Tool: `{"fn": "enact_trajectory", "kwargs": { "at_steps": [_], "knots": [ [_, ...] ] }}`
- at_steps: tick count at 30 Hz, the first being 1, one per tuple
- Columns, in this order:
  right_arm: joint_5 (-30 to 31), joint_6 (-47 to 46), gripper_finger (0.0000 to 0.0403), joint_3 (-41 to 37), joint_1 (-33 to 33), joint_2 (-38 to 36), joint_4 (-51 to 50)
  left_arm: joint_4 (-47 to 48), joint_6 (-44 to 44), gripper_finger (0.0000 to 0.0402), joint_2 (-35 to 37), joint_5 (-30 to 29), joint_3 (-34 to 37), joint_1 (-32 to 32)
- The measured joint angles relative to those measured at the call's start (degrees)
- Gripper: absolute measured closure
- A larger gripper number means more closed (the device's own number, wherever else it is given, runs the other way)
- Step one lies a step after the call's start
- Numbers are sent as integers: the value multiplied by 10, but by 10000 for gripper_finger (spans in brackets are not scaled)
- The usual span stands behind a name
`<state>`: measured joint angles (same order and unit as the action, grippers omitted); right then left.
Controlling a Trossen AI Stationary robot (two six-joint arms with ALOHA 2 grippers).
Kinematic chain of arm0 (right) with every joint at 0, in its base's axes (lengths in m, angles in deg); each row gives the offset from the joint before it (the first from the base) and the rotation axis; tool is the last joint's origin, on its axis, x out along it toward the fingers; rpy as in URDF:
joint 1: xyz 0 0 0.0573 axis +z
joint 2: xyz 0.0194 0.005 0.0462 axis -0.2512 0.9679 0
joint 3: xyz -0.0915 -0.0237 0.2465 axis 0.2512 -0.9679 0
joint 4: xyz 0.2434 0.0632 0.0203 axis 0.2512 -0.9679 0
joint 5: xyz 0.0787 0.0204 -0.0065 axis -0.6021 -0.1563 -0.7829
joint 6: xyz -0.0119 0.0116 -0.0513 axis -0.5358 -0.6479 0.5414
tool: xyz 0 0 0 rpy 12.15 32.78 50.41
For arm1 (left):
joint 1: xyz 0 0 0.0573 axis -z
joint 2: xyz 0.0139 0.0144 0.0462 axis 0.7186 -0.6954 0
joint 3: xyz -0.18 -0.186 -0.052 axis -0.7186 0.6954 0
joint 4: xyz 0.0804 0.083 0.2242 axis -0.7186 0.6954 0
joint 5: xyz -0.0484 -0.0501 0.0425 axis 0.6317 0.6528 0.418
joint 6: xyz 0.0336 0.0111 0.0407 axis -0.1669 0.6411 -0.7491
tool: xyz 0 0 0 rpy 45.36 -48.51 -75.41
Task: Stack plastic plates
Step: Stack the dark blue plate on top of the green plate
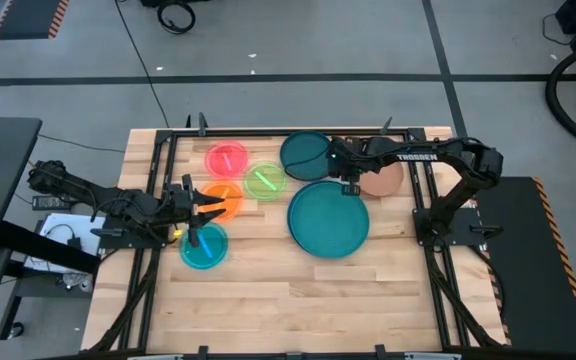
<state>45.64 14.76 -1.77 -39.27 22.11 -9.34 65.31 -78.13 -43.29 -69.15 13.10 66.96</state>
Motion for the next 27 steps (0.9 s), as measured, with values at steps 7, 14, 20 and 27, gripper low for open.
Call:
{"fn": "enact_trajectory", "kwargs": {
  "at_steps": [7,14,20,27],
  "knots": [
    [47,112,283,0,12,53,65,0,-2,269,0,0,0,0],
    [100,192,283,0,37,74,99,0,-3,269,0,0,0,0],
    [95,244,283,1,38,73,115,-3,-3,269,0,0,0,0],
    [29,269,288,1,31,78,147,-4,-3,269,0,0,0,0]
  ]
}}
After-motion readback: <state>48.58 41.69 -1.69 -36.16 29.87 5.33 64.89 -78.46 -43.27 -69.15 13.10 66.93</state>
